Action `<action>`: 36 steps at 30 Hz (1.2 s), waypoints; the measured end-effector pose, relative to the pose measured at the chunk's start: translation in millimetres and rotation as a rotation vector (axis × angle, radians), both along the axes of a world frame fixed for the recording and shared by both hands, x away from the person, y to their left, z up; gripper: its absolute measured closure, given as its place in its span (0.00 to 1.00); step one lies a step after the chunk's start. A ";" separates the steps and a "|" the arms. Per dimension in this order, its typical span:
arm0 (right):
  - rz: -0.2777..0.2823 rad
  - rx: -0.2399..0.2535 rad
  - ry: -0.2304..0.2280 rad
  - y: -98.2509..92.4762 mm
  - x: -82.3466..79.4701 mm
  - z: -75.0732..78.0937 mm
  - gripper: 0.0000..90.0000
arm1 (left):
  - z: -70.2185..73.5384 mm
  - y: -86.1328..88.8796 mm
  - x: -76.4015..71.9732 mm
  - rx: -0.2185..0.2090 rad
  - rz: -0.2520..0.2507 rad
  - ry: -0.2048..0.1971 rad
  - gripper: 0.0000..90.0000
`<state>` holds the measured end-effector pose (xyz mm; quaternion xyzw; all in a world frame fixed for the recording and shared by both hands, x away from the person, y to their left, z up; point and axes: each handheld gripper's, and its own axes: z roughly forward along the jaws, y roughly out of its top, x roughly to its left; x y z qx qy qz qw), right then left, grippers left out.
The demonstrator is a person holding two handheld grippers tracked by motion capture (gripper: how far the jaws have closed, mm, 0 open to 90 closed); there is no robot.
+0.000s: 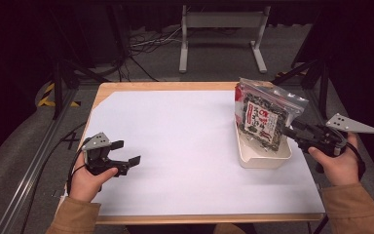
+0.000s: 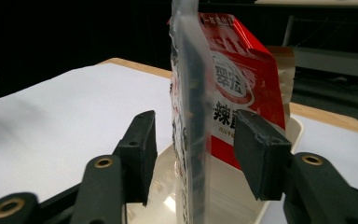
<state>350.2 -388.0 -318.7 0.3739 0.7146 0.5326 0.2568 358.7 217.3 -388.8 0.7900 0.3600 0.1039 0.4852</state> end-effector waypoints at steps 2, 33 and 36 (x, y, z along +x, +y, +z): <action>-0.020 -0.019 -0.019 -0.4 -6.5 2.5 0.50 | 1.3 0.8 -2.7 0.004 0.003 -0.010 0.10; 0.213 -0.056 -0.022 88.4 -41.0 -17.0 0.45 | 6.3 10.7 -23.3 -0.045 -0.051 -0.041 0.09; 0.231 -0.046 -0.006 98.1 -37.9 -26.9 0.44 | 4.7 15.2 -25.9 -0.052 -0.051 -0.042 0.09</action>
